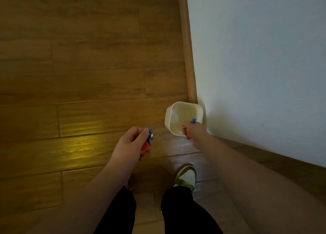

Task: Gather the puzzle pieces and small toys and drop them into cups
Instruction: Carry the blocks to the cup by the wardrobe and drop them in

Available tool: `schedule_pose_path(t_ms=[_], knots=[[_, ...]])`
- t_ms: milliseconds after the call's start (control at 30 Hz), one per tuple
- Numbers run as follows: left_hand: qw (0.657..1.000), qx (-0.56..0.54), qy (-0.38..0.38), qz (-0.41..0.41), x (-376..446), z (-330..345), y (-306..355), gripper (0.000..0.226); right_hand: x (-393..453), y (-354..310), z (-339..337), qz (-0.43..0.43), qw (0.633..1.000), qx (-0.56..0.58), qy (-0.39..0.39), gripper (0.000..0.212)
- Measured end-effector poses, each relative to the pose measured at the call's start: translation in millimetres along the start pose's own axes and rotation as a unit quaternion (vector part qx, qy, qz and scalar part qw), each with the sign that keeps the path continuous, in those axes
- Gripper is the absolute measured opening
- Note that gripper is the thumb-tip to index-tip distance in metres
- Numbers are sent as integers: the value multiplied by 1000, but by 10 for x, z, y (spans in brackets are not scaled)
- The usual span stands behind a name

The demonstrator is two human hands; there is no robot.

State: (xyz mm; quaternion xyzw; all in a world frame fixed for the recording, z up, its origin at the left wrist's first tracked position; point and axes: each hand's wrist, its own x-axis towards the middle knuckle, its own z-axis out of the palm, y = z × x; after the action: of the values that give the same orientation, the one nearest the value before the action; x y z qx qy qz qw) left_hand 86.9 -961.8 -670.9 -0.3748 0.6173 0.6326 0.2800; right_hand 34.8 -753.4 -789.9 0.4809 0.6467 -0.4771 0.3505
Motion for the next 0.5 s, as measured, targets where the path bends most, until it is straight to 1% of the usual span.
schedule_pose_path(t_ms=[133,267,367,433,467,500], knots=[[1000,5,0,-14,110,-34,-200,23,233,-4,57,-21,998,-67,6,18],[1000,15,-13,-16,184,-5,-316,23,393,30,72,-32,992,-118,-22,20],[999,13,-19,-28,211,47,-347,23,339,-30,30,-26,984,-168,-44,28],[999,18,-18,-40,208,91,-356,23,331,-55,0,-20,984,-174,-43,32],[999,22,-16,-45,206,109,-358,24,327,-69,-10,-17,986,-162,-40,29],[998,26,-15,-49,201,122,-361,24,309,-81,-19,-15,990,-138,-38,22]])
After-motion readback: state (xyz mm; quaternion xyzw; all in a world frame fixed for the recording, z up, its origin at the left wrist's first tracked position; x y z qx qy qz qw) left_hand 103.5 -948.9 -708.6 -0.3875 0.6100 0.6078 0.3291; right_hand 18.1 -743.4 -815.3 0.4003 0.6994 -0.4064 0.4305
